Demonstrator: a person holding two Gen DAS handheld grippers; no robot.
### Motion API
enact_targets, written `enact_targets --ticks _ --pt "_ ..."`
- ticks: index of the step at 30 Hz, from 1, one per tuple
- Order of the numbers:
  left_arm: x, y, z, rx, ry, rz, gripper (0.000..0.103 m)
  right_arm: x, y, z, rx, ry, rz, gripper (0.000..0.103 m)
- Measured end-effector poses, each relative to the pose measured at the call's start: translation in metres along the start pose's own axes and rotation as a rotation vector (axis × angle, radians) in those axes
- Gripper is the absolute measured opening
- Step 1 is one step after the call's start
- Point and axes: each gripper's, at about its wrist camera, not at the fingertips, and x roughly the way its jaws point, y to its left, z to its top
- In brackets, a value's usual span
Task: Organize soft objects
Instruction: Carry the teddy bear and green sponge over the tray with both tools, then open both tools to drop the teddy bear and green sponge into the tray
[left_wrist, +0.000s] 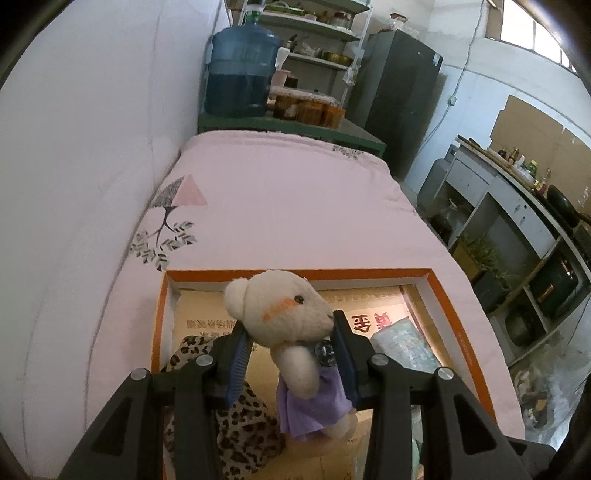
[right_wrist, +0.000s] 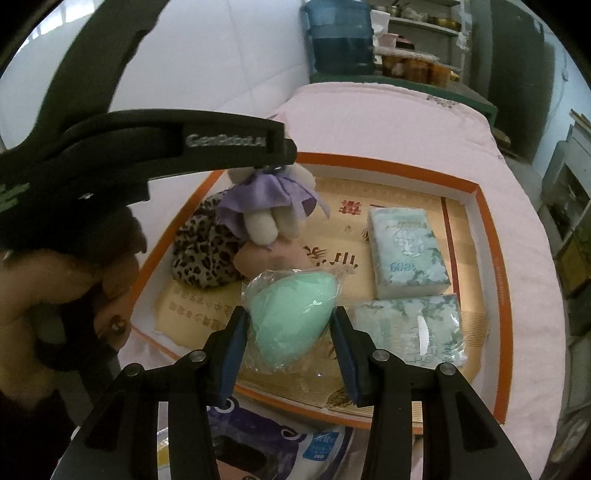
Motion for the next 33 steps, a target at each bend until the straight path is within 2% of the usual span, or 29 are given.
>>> enact_targets --ticks 12,26,31,33 --pt "0.028 0.002 -0.005 -0.011 0.052 -0.008 0.042 0.02 -0.001 -0.003 -0.001 0.057 0.015 0.047" --pt "0.042 0.002 -0.009 -0.019 0.092 -0.034 0.045 0.022 -0.005 -0.003 0.016 0.065 0.015 0.049" --pt "0.041 0.002 -0.01 -0.017 0.092 -0.038 0.061 0.021 -0.005 -0.006 0.017 0.07 0.001 0.059" --pt "0.039 0.001 -0.01 -0.011 0.092 -0.038 0.062 0.02 -0.005 -0.007 0.019 0.07 -0.002 0.068"
